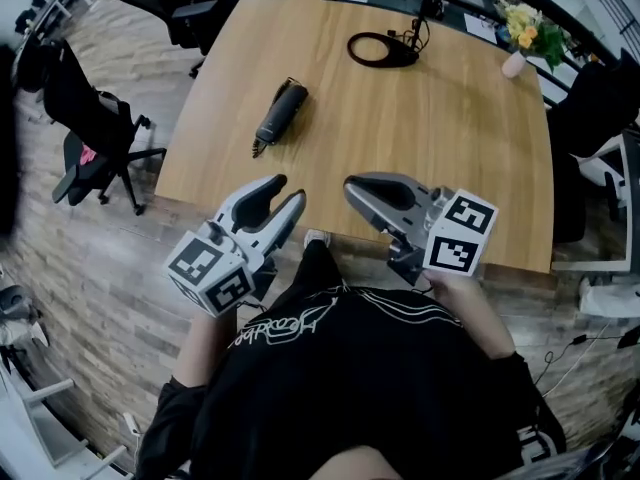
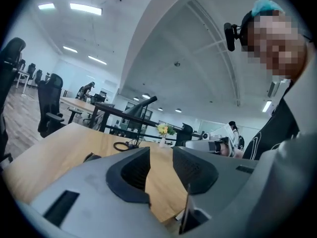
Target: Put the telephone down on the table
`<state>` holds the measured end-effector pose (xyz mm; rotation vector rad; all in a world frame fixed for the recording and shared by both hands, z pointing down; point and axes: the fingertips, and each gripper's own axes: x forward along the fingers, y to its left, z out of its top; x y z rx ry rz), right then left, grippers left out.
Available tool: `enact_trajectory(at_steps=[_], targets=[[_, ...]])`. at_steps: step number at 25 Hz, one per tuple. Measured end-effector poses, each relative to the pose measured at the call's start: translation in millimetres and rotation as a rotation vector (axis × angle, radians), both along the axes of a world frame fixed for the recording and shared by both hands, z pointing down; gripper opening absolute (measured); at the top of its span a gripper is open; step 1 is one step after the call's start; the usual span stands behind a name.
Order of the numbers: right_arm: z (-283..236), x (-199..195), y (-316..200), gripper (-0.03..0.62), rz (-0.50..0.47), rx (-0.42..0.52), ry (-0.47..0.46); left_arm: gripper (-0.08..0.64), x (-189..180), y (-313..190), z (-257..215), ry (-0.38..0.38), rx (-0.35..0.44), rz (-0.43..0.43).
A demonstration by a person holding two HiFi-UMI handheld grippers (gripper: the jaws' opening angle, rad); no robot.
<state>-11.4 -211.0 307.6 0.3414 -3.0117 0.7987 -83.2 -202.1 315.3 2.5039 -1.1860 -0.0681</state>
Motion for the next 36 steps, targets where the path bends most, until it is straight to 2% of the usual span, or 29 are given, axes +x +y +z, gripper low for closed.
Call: enact_trajectory(at_steps=[3, 7, 12, 18, 36], targets=[[-20.2, 2.5, 16.4, 0.041, -0.017, 0.055, -0.013, 0.049, 12.4, 18.5, -22.4, 0.001, 0.053, 0.037], [-37.3, 5.8, 33.6, 0.041, -0.024, 0.109, -0.038, 0.009, 21.5, 35.5, -39.6, -0.023, 0.095, 0.060], [-39.9, -1.0, 43.2, 0.040, -0.038, 0.137, -0.033, 0.006, 18.3, 45.3, -44.9, -0.016, 0.107, 0.071], [-42.1, -2.4, 46.2, 0.040, -0.050, 0.138, -0.023, 0.006, 18.7, 47.3, -55.4, 0.040, 0.105, 0.060], [-56.1, 5.8, 49.7, 0.040, -0.052, 0.178, -0.046, 0.006, 19.6, 44.1, -65.4, -0.014, 0.121, 0.032]])
